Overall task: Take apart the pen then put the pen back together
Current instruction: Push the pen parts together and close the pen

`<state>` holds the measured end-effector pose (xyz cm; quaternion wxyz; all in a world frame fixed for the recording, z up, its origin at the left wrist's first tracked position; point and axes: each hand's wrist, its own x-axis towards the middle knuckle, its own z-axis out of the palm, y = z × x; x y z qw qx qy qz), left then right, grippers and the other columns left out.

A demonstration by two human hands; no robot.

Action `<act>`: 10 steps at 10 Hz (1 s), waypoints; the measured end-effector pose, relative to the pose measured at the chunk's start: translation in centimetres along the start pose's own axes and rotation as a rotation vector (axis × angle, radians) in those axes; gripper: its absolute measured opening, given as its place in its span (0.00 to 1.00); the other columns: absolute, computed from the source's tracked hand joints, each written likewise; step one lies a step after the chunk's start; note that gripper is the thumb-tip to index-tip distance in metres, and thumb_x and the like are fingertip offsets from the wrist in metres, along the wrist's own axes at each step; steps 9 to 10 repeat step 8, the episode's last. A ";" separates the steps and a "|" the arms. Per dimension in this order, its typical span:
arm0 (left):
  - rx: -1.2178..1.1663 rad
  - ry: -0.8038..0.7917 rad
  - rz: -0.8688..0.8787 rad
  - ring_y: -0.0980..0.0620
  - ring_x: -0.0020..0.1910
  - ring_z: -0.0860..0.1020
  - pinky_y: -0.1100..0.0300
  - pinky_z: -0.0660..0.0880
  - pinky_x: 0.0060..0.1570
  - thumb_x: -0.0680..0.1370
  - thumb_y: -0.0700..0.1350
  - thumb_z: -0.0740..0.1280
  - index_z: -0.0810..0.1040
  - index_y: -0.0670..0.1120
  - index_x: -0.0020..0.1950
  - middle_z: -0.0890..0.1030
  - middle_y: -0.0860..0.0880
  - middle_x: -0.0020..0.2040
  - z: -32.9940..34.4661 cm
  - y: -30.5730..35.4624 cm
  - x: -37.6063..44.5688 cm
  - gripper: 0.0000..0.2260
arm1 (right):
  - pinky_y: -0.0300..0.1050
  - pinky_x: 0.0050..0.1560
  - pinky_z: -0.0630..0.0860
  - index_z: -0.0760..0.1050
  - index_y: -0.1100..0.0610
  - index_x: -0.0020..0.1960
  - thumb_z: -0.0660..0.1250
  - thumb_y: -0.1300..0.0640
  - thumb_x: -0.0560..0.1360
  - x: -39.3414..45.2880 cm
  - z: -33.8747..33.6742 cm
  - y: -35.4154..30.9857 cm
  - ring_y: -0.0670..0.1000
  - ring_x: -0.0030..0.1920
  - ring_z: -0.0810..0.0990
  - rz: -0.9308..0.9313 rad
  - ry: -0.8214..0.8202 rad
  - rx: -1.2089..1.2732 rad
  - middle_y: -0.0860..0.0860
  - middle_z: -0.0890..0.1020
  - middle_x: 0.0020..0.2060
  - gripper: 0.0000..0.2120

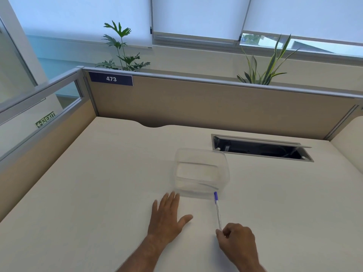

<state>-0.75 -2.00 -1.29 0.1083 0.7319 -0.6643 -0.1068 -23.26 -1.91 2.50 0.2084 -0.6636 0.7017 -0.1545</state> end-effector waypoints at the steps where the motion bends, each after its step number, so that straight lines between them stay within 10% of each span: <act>1: 0.046 -0.135 -0.028 0.44 0.73 0.66 0.41 0.50 0.69 0.73 0.75 0.45 0.71 0.43 0.71 0.71 0.44 0.73 1.3 -0.5 -0.7 0.44 | 0.41 0.37 0.71 0.70 0.50 0.26 0.69 0.45 0.68 -0.2 0.8 0.6 0.52 0.33 0.76 0.039 -0.032 -0.030 0.49 0.83 0.31 0.16; 10: 0.116 0.020 0.018 0.42 0.72 0.68 0.38 0.52 0.67 0.74 0.74 0.49 0.72 0.41 0.70 0.72 0.41 0.72 3.0 -1.0 -0.5 0.43 | 0.42 0.38 0.77 0.74 0.52 0.29 0.70 0.37 0.66 0.3 -0.5 -0.2 0.49 0.35 0.81 0.049 -0.074 -0.132 0.47 0.82 0.29 0.20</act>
